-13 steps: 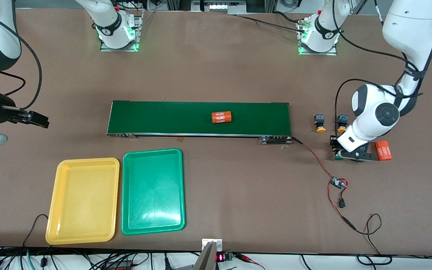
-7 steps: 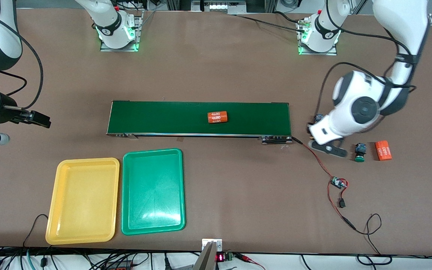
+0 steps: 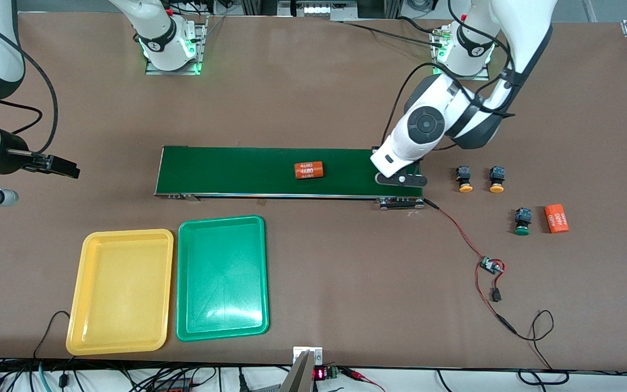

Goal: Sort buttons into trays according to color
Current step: 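Place the green button on the conveyor with the left gripper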

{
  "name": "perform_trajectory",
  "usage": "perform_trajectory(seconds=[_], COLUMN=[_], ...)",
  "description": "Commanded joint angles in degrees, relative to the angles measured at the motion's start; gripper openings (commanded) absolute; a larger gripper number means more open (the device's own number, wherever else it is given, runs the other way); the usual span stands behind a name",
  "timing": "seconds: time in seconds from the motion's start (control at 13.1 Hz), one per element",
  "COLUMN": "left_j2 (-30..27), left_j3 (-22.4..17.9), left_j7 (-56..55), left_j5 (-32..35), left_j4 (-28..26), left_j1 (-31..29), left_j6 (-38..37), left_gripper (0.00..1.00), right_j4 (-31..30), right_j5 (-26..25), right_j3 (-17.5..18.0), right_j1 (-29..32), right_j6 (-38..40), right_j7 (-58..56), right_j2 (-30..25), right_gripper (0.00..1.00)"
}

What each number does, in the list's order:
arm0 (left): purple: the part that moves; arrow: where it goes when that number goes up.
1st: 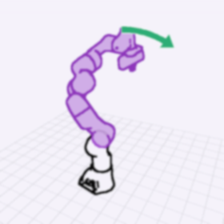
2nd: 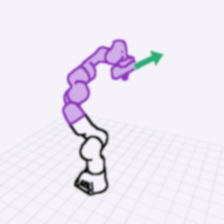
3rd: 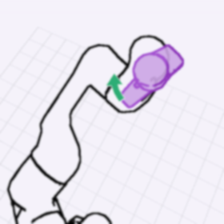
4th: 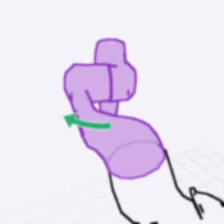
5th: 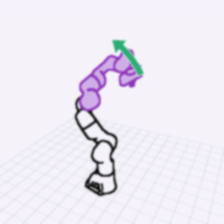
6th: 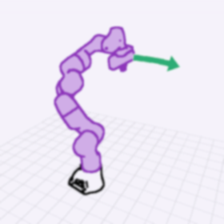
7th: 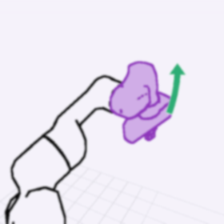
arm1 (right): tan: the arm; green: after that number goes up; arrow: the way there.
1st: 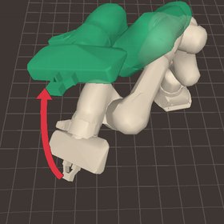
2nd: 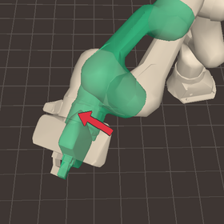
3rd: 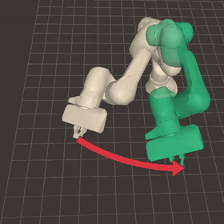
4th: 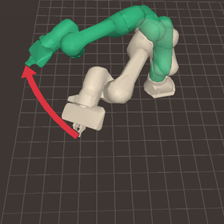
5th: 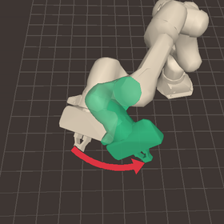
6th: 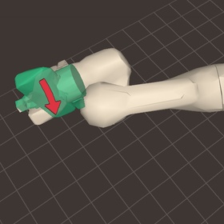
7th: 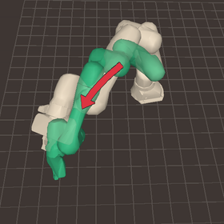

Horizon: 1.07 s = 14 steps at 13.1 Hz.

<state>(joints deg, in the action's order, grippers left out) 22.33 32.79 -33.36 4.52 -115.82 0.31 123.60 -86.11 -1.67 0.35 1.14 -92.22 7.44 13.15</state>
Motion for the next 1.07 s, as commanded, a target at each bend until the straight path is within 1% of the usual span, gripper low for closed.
perform_trajectory(seconds=[0.0,0.08,0.15,0.23,0.3,0.46,0.61,0.68,0.84,0.99], left_j2=[-0.01,-0.01,-0.53,-1.40,-2.72,-7.10,-10.71,-11.77,-13.18,-13.02], left_j3=[-0.18,-0.35,-0.70,-0.79,-0.79,-0.79,-1.67,-3.41,-8.33,-15.35], left_j7=[-1.79,-2.67,-2.76,-2.24,-2.32,-2.24,-1.80,-0.93,7.12,18.62], left_j5=[-1.27,-1.27,-1.18,-1.18,-1.18,-1.18,-1.18,-1.09,-1.01,-0.48], left_j4=[-3.44,-3.45,-3.27,-3.01,-2.66,-2.66,-1.35,-0.56,0.07,0.07], left_j1=[0.13,0.13,0.04,-0.31,-0.57,-1.97,-3.11,-3.30,-3.21,-3.21], left_j6=[6.37,6.83,6.83,6.31,6.22,5.43,0.88,-1.41,-3.09,-3.28], left_gripper=[0.31,0.43,0.78,1.00,1.00,1.00,1.00,1.00,1.00,1.00], right_j4=[0.68,0.77,0.77,0.77,0.77,0.77,0.77,0.77,0.77,0.77], right_j5=[-0.80,-0.45,-0.36,-0.36,-0.36,-0.27,0.52,2.18,2.98,2.98], right_j3=[-0.26,-1.05,-1.23,-0.88,-0.71,-0.62,-0.53,-0.70,-0.88,-0.88], right_j1=[0.44,1.05,1.32,1.32,1.23,1.06,1.23,1.32,1.41,1.23], right_j6=[1.08,1.08,0.73,0.55,0.46,0.38,-0.15,-1.02,-1.12,-1.21], right_j7=[-0.93,-1.28,-1.02,-0.67,-0.23,-0.05,0.03,0.03,0.12,0.12], right_j2=[-0.84,-0.85,-0.85,-0.93,-0.85,-0.76,-0.58,-0.67,-0.58,-0.58], right_gripper=[1.00,1.00,1.00,1.00,1.00,1.00,1.00,1.00,1.00,1.00])
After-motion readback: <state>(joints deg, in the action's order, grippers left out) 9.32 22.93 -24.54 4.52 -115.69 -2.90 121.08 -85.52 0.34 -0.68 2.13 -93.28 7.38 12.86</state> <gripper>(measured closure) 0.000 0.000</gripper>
